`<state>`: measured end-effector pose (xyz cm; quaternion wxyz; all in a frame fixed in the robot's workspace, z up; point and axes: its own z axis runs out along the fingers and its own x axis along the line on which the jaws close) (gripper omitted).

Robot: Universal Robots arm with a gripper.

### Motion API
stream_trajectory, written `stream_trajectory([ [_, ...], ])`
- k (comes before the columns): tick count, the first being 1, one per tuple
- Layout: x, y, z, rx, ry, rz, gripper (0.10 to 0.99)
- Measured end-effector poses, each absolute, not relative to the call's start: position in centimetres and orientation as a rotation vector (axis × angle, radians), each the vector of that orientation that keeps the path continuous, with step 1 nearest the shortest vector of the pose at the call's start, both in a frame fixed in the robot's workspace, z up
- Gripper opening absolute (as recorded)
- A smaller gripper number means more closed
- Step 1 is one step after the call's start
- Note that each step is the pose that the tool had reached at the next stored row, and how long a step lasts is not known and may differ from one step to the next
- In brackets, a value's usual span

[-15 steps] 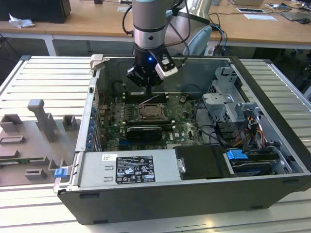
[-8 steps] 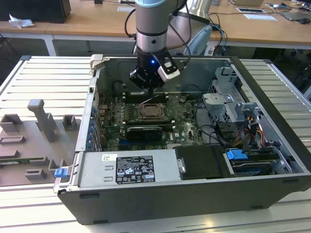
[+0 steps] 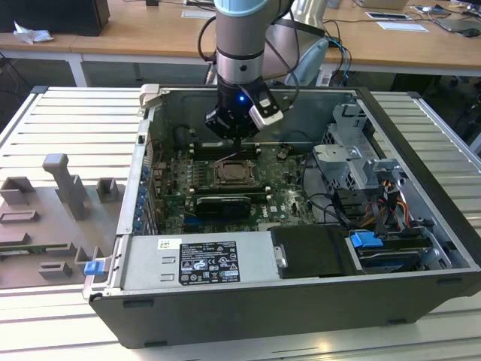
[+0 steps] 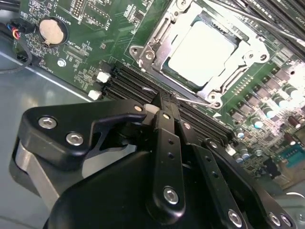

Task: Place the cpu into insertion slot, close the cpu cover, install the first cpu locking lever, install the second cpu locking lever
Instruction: 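Install the first cpu locking lever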

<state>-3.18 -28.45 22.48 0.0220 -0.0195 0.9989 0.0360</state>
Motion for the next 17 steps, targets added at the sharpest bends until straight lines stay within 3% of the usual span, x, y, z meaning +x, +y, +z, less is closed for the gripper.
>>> stream_trajectory([
  [17, -2.5, -28.2, 20.5, -0.061, 3.096, 0.096, 0.106],
])
